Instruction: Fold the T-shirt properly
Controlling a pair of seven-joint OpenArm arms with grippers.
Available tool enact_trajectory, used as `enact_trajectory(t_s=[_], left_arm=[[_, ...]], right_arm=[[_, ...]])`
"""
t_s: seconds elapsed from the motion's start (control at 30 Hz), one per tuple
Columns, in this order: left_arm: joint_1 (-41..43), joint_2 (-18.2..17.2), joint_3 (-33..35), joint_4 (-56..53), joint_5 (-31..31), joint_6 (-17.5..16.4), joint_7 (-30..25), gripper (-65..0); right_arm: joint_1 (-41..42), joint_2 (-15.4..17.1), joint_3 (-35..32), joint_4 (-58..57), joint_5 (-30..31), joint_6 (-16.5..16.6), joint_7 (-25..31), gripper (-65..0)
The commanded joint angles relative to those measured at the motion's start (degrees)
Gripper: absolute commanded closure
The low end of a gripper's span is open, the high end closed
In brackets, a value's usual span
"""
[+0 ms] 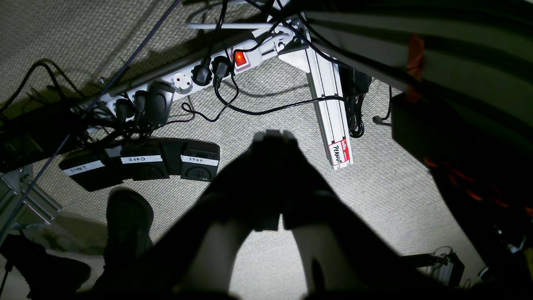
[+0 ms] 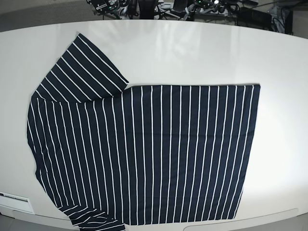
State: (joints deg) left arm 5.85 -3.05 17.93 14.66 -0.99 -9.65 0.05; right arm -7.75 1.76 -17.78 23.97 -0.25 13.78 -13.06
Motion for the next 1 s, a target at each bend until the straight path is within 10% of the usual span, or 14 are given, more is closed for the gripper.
enact_trajectory(t_s=[0.0, 0.23, 0.5, 0.73, 0.97], left_arm=[[0.2, -0.1, 0.0, 0.3, 0.4, -0.8, 0.0, 0.0], [0.2, -0.2, 0.0, 0.4, 2.5, -5.0, 0.6, 0.0], [5.4, -1.9, 0.0, 11.5, -0.3, -5.0, 18.6, 0.0], [22.0, -10.0, 0.1, 35.6, -6.6, -5.4, 23.2, 0.0], [41.2, -23.0, 0.0, 63.1, -7.0, -5.2, 24.2, 0.0]], right_arm=[[0.0, 0.0, 0.2, 0.4, 0.0, 0.7, 0.3, 0.0], [0.0, 0.0, 0.2, 0.4, 0.0, 1.0, -0.4, 0.0], [-5.0, 0.9, 0.2, 7.0, 0.4, 1.7, -15.5, 0.0], [-22.3, 7.8, 0.2, 26.7, 7.9, 7.8, -16.4, 0.0], [-43.0, 16.7, 0.2, 54.1, 10.7, 3.8, -17.0, 0.0]])
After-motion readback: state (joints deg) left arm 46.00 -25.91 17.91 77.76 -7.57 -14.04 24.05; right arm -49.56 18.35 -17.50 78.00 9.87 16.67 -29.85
